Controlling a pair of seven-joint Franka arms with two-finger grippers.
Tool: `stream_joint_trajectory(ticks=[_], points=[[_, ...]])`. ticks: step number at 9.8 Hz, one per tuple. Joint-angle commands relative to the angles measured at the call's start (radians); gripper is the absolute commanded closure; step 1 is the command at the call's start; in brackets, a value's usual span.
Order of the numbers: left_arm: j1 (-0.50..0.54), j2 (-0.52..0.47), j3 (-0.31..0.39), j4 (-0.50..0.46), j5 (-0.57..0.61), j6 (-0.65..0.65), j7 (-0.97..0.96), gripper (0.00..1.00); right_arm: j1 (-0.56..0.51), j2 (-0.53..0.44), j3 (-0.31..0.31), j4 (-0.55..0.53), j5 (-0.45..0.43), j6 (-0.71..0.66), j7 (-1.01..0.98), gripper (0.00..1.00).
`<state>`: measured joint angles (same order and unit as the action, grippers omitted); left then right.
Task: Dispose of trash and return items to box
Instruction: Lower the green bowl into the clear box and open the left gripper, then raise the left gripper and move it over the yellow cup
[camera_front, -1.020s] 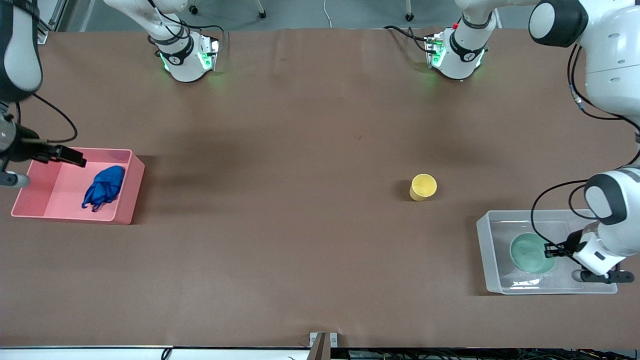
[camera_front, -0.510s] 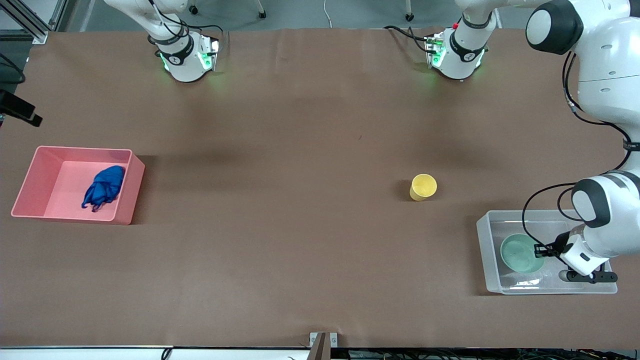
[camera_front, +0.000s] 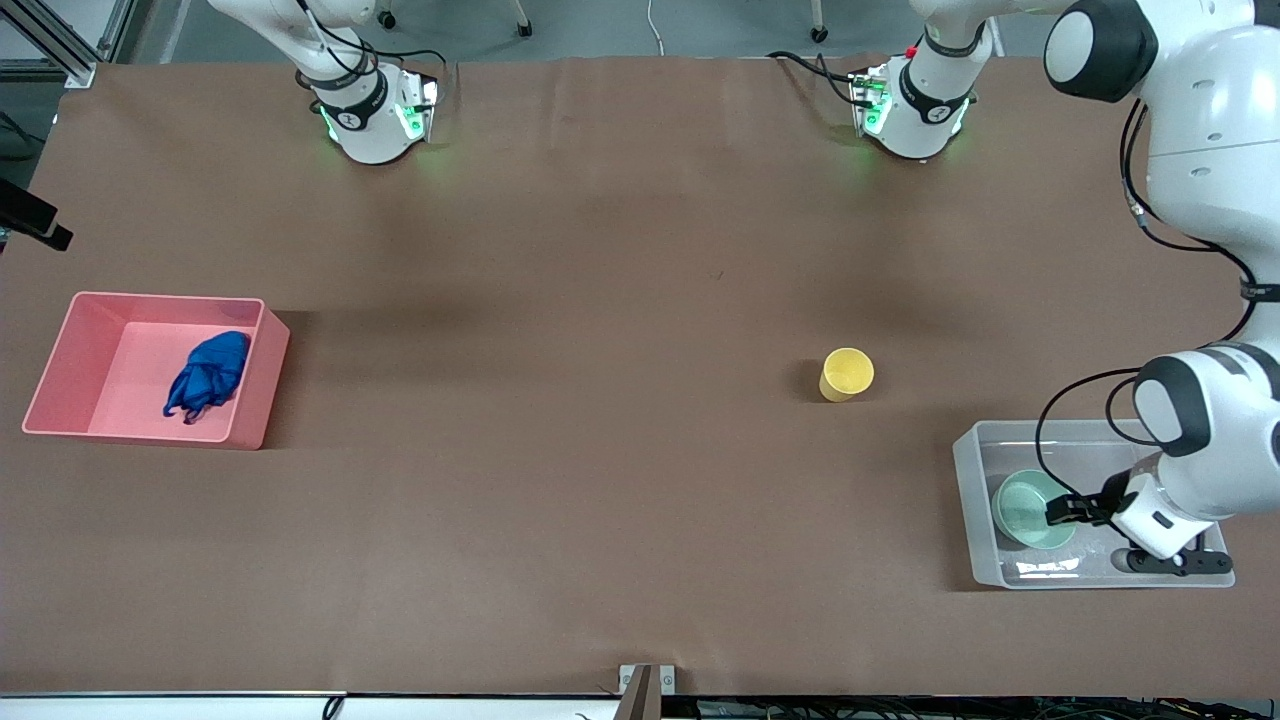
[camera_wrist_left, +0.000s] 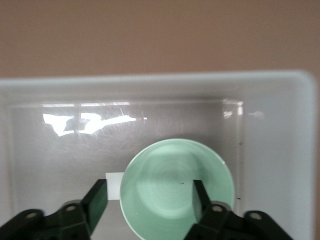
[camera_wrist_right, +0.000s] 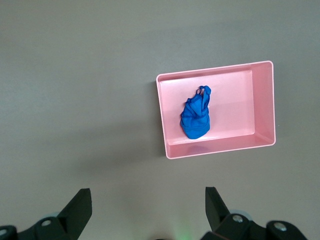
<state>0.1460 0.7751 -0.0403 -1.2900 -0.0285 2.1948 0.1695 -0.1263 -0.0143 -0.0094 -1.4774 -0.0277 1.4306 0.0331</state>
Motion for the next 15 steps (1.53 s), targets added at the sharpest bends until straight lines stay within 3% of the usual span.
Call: stream_joint_trajectory(ticks=[1, 3, 7, 10, 12, 15], points=[[-0.009, -0.133, -0.01, -0.038, 0.007, -0.094, -0.002, 0.0, -0.004, 0.008, 0.006, 0.017, 0.005, -0.012, -0.009, 0.0], [-0.055, -0.261, -0.01, -0.045, 0.027, -0.249, -0.016, 0.0, -0.004, 0.008, 0.006, 0.006, 0.005, -0.009, -0.01, 0.0], [-0.075, -0.592, -0.039, -0.31, 0.03, -0.317, -0.05, 0.0, 0.007, 0.008, 0.002, 0.005, 0.006, -0.009, -0.009, 0.0], [-0.075, -0.7, -0.052, -0.359, 0.03, -0.44, -0.051, 0.0, 0.024, 0.005, -0.003, 0.0, 0.006, -0.013, -0.009, 0.0], [-0.072, -0.782, -0.084, -0.467, 0.029, -0.437, -0.1, 0.0, 0.027, 0.005, -0.012, 0.0, 0.005, -0.013, -0.009, 0.0], [-0.15, -0.862, -0.079, -0.651, 0.022, -0.353, -0.145, 0.0, 0.022, 0.007, -0.012, -0.001, 0.006, -0.015, -0.009, 0.0]])
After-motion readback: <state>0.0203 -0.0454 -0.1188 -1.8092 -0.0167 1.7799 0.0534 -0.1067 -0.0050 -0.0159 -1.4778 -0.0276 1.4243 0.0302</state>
